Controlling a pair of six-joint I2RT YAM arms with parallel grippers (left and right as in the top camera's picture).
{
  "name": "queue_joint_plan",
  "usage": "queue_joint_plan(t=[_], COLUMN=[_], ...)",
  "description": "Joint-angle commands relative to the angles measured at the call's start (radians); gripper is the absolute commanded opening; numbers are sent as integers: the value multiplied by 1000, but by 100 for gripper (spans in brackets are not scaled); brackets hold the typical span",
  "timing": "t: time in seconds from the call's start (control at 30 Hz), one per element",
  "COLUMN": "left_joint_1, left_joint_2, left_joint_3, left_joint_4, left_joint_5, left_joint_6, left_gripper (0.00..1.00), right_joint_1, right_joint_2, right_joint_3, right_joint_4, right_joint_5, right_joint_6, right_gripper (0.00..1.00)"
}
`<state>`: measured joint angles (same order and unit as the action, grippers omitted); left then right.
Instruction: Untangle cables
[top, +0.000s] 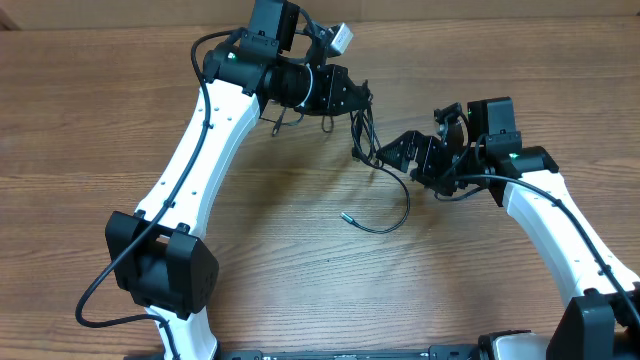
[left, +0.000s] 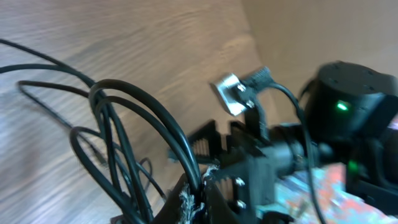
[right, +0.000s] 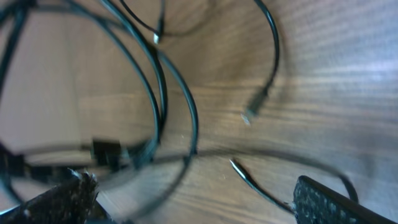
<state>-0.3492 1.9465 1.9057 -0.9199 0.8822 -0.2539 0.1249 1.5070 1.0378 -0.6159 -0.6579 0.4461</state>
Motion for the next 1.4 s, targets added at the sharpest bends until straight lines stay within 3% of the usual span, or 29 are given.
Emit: queue_joint_plan(t=[0.0, 0.27, 0.6, 0.77, 1.07, 1.37], left_joint_1=[0, -19, -26, 5, 149, 307], left_joint_2=[-37, -37, -38, -39, -39, -39], left_joint_3=[29, 29, 29, 29, 29, 29], left_joint_4=[2, 10, 75, 95, 35, -75], left_joint_5=[157, 185, 264, 259, 130, -47], left_joint_6=[23, 23, 22, 21, 23, 30], left_gripper=[4, 4, 4, 4, 4, 4], right_joint_1=[-2, 0, 56, 71, 69, 69], right_joint_2=[-3, -1, 77, 122, 133, 133], right_joint_3=[9, 9, 9, 9, 9, 9], right_joint_4=[53, 100, -26, -146, -312, -321], right_joint_5=[-14, -1, 199, 395, 684, 738], right_joint_6=[60, 81, 77, 78, 82, 108], right_gripper=[100, 98, 94, 89, 88, 87])
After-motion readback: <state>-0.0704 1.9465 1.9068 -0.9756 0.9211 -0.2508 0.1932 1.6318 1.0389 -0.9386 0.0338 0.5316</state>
